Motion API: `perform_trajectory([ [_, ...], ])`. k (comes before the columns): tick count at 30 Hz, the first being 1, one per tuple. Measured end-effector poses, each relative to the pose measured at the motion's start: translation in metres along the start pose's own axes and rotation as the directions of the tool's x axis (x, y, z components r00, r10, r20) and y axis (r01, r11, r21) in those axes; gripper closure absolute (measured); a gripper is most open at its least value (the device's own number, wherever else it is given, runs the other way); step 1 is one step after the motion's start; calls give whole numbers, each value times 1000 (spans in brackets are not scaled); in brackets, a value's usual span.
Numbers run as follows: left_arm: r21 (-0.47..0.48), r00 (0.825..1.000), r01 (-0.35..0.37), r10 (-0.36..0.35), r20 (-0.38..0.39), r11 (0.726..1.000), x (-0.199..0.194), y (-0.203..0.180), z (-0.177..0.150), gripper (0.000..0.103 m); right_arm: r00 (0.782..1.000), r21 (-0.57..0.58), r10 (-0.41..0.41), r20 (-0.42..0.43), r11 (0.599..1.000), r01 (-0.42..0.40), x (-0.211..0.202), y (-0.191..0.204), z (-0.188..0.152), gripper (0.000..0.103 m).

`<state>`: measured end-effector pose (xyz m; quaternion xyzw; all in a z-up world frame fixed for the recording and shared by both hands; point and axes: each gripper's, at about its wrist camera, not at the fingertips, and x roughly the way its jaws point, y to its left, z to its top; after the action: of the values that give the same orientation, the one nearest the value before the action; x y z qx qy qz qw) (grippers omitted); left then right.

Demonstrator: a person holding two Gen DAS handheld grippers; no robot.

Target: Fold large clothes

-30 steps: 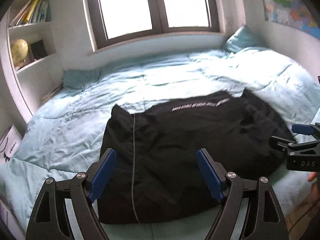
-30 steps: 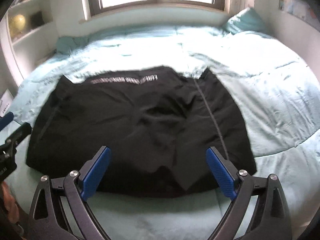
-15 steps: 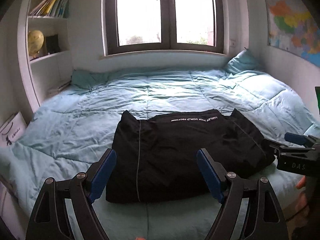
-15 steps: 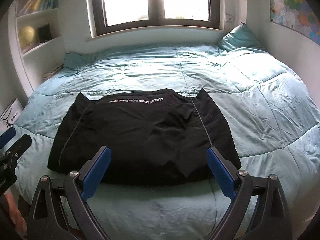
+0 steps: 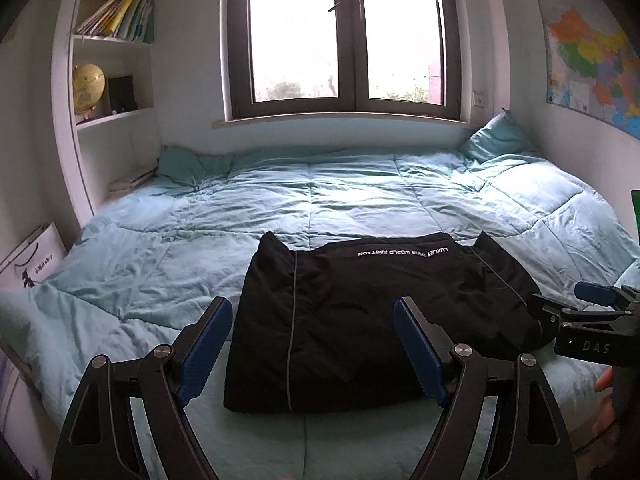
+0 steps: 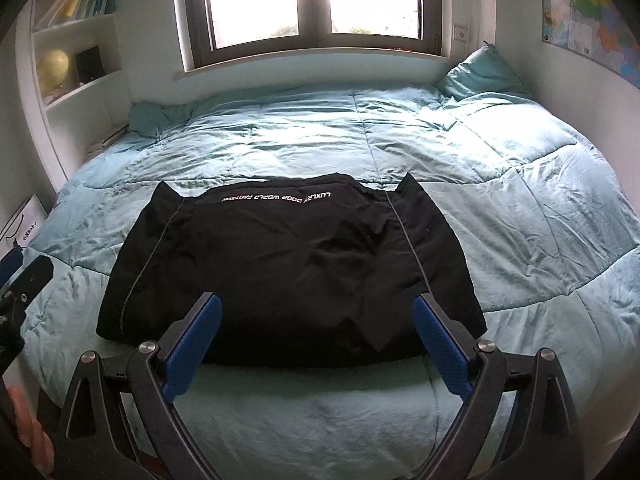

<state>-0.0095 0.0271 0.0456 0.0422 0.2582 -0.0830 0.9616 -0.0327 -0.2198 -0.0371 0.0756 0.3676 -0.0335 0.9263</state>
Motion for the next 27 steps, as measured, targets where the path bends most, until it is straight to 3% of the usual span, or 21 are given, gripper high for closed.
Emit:
perform_trajectory([
  [27, -16, 998, 14, -15, -61, 1000, 16, -3, -8, 19, 1000, 4, -12, -27, 1000, 13, 8, 6, -3, 6],
])
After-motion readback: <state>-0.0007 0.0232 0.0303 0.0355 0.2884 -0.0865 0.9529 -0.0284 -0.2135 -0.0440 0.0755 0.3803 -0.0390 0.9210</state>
